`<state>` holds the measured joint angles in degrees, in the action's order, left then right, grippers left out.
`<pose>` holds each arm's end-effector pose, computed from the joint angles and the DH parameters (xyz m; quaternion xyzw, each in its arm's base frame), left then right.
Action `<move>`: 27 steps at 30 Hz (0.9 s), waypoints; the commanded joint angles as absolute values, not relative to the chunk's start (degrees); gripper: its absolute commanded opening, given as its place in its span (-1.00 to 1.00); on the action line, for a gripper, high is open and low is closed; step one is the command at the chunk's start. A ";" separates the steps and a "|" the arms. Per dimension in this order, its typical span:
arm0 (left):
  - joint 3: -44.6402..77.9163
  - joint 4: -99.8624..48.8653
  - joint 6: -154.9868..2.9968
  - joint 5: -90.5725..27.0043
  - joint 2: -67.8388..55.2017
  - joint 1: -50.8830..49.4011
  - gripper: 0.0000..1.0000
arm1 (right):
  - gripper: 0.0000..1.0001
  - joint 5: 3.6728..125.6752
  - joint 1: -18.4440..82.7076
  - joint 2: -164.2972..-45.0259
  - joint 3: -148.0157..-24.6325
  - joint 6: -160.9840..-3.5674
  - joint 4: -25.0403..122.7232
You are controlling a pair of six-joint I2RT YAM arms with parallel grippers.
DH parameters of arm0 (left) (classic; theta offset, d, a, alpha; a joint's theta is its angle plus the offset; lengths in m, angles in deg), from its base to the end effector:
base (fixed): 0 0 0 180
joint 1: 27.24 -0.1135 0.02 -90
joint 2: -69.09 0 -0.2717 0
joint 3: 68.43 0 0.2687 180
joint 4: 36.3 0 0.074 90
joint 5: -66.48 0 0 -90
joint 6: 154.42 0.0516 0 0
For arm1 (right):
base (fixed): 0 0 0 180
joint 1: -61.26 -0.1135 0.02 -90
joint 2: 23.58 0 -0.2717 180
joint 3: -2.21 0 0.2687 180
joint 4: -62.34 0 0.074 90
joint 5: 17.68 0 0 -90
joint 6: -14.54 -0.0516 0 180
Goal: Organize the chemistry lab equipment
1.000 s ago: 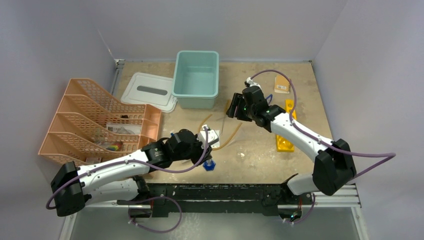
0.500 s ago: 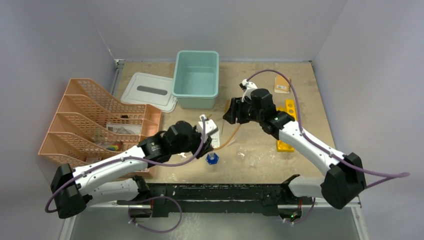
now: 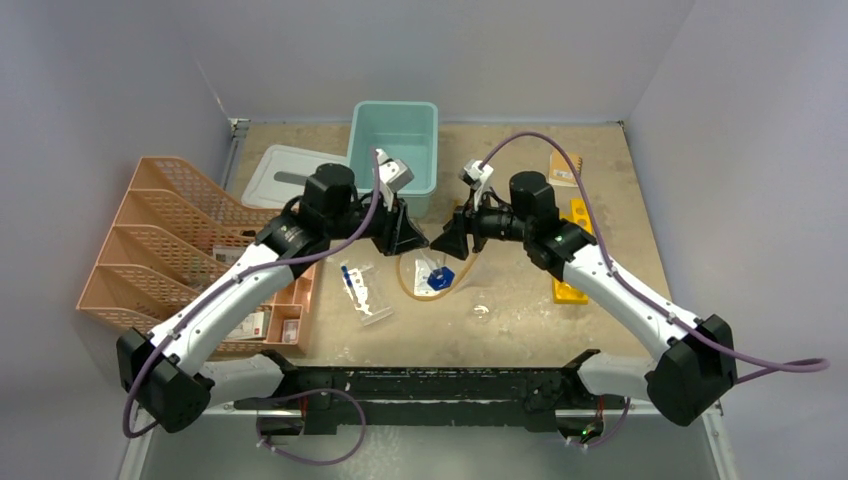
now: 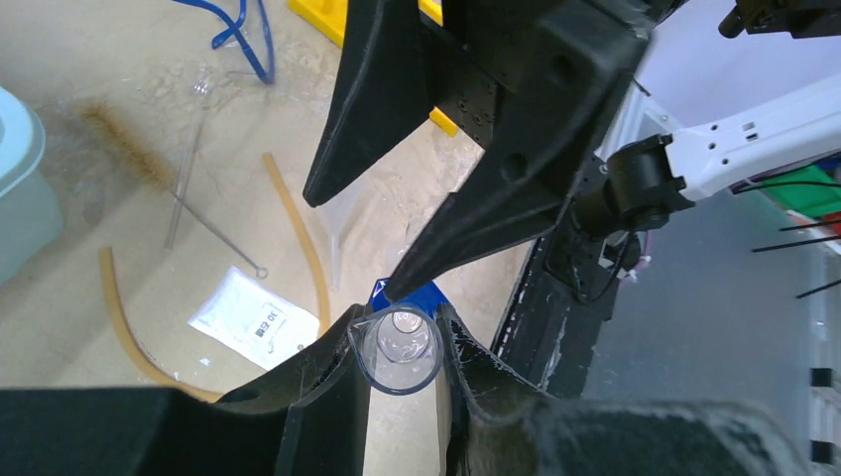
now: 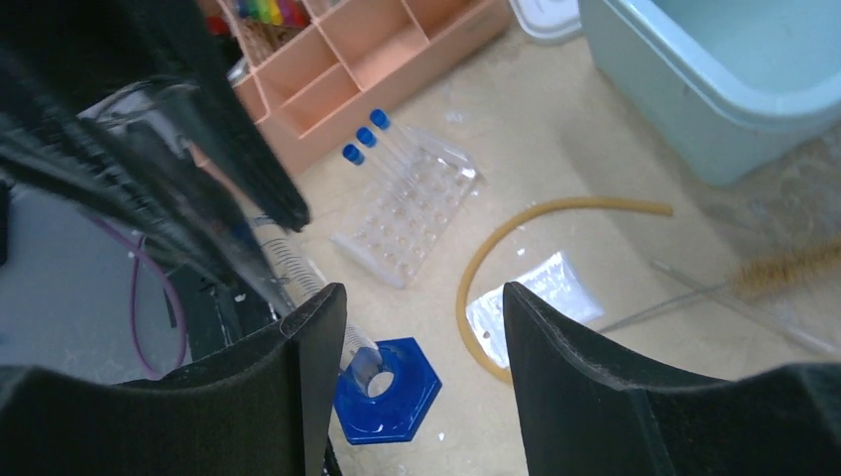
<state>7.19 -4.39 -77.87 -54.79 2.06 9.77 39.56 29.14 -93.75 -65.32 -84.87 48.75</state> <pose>0.2139 -0.1948 0.3570 0.3092 0.7573 -0.4293 0.3828 0.2468 0.1879 0.3239 -0.3170 0.7190 0.4151 0.4585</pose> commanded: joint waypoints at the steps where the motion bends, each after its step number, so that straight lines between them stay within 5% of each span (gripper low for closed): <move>1: 14.04 -0.87 -75.72 -66.73 -0.07 5.27 -1.00 | 0.23 32.62 29.35 -94.38 -70.83 -78.95 51.18; 16: 30.93 10.24 -62.95 -70.69 -11.10 0.35 -1.00 | 0.44 31.74 29.22 -99.25 -78.40 -76.37 44.42; 22: 37.09 16.97 -56.19 -73.89 -14.91 -0.42 -1.00 | 0.34 30.80 29.24 -101.15 -79.42 -75.73 45.98; 27: 38.07 16.07 -56.31 -77.76 -16.11 -1.71 -1.00 | 0.05 29.40 29.22 -102.68 -80.34 -75.72 46.54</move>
